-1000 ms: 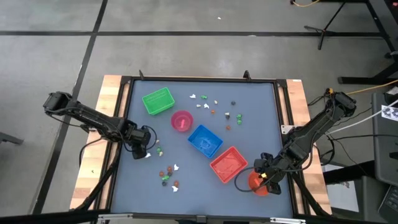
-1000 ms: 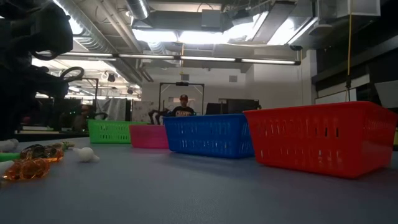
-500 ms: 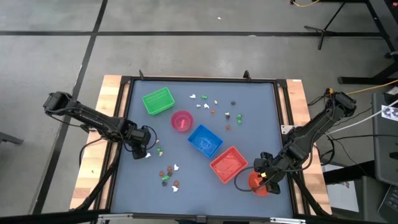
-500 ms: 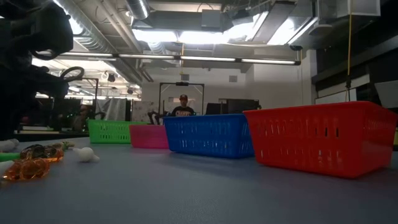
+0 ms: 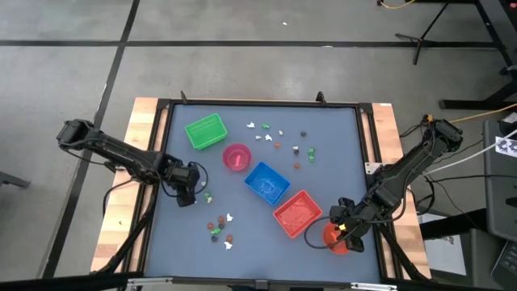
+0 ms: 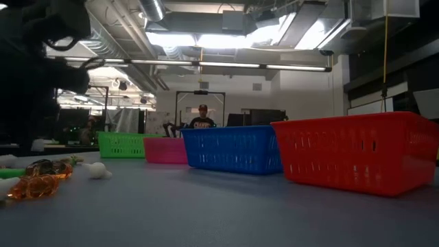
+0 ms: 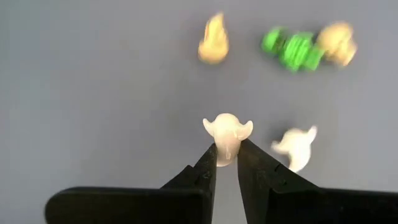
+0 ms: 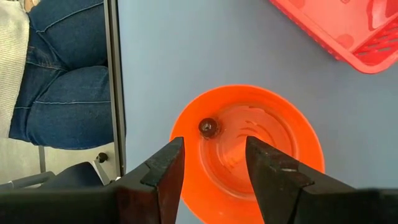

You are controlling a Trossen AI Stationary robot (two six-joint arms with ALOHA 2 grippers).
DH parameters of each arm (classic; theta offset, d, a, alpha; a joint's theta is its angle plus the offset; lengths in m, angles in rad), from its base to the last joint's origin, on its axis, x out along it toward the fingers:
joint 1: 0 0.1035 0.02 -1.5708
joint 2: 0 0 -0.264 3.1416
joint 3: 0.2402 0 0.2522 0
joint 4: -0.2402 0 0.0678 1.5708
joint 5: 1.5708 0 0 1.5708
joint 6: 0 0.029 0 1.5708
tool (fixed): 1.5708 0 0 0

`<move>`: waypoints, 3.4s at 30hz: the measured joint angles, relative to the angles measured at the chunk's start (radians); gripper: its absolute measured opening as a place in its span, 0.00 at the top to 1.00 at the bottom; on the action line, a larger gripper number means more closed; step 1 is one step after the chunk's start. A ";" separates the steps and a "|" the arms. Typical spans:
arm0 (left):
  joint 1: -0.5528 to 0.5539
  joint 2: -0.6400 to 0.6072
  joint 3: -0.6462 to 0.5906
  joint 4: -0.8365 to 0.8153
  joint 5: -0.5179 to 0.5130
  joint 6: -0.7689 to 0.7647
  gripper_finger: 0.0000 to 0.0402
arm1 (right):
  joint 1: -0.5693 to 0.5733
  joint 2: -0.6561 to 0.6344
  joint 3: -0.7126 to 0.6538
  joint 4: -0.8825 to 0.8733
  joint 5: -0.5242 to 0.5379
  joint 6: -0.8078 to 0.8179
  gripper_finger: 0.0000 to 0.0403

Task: Sort Halloween decoration
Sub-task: Put the white ghost toy into the green bin, then put the black skull toy into the transparent orange bin

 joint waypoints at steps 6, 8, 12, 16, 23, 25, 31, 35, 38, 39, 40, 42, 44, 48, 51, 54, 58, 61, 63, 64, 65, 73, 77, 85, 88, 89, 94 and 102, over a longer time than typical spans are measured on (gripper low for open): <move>0.000 -0.001 0.027 0.014 -0.066 0.000 0.92 | 0.000 0.000 0.000 0.000 0.000 0.000 0.58; 0.001 -0.001 0.027 0.030 -0.095 0.000 0.92 | 0.000 0.000 0.000 0.000 0.000 0.000 0.58; 0.001 -0.001 0.027 0.061 -0.177 0.001 0.92 | 0.000 0.000 0.000 0.000 0.000 0.000 0.58; 0.001 -0.001 0.027 0.082 -0.281 0.001 0.92 | 0.000 0.000 0.000 0.000 0.000 0.000 0.58; 0.049 -0.001 0.028 0.089 -0.452 0.001 0.92 | 0.000 0.000 0.000 0.000 0.000 0.000 0.58; 0.071 -0.002 0.028 0.099 -0.504 0.001 0.92 | 0.000 0.000 0.000 0.000 0.000 0.000 0.58; 0.155 -0.002 0.029 0.120 -0.641 0.045 0.92 | 0.000 0.000 0.000 0.000 0.000 0.000 0.58; 0.214 -0.002 0.029 0.173 -0.686 0.140 0.92 | 0.000 0.000 0.000 0.000 0.000 0.000 0.58; 0.260 -0.002 0.029 0.219 -0.694 0.214 0.92 | 0.000 0.000 0.000 0.000 0.000 0.000 0.58; 0.277 -0.002 0.029 0.233 -0.694 0.237 0.92 | 0.000 0.000 0.000 0.000 0.001 0.000 0.58; 0.292 -0.002 0.029 0.244 -0.695 0.259 0.92 | 0.000 0.000 0.000 0.000 0.000 0.000 0.58; 0.320 -0.002 0.029 0.256 -0.695 0.295 0.92 | 0.000 0.000 0.000 0.000 0.001 0.000 0.58; 0.346 -0.002 0.029 0.257 -0.695 0.324 0.91 | 0.000 0.000 0.000 0.000 0.001 0.000 0.58; 0.387 -0.002 0.029 0.257 -0.695 0.378 0.91 | 0.000 0.000 0.000 0.000 0.001 0.000 0.58; 0.415 -0.002 0.029 0.256 -0.695 0.393 0.91 | 0.000 0.000 0.000 0.000 0.001 0.000 0.58; 0.431 -0.002 0.029 0.256 -0.678 0.393 0.91 | 0.000 0.000 0.000 0.000 0.001 0.000 0.58; 0.443 -0.002 0.029 0.256 -0.653 0.392 0.91 | 0.000 0.000 0.000 0.000 0.001 0.000 0.58; 0.451 -0.002 0.029 0.256 -0.640 0.392 0.91 | 0.000 0.000 0.000 0.000 0.001 0.000 0.58; 0.458 -0.002 0.029 0.256 -0.629 0.392 0.91 | 0.000 0.000 0.000 0.000 0.001 0.000 0.58; 0.461 -0.002 0.029 0.256 -0.621 0.392 0.91 | 0.000 0.000 0.000 0.000 0.001 0.000 0.58; 0.465 -0.002 0.029 0.256 -0.612 0.392 0.91 | 0.000 0.000 0.000 0.000 0.001 0.000 0.58; 0.490 -0.002 0.029 0.255 -0.588 0.391 0.78 | 0.000 0.000 0.000 0.000 0.034 0.000 0.58; 0.501 -0.002 0.029 0.256 -0.588 0.391 0.69 | 0.000 0.000 0.000 0.000 0.067 -0.010 0.58; 0.509 -0.002 0.029 0.255 -0.585 0.336 0.59 | 0.000 0.000 0.000 -0.001 0.265 -0.034 0.58; 0.509 -0.002 0.029 0.256 -0.584 0.332 0.57 | -0.001 0.000 0.000 -0.001 0.358 -0.101 0.58; 0.509 -0.002 0.029 0.256 -0.584 0.332 0.57 | -0.002 0.000 0.000 -0.001 0.388 -0.122 0.58; 0.509 -0.002 0.029 0.301 -0.584 0.332 0.57 | -0.077 0.000 0.000 -0.001 0.465 -0.190 0.58; 0.509 -0.002 0.029 0.388 -0.585 0.333 0.57 | -0.360 0.000 0.000 0.000 0.505 -0.429 0.58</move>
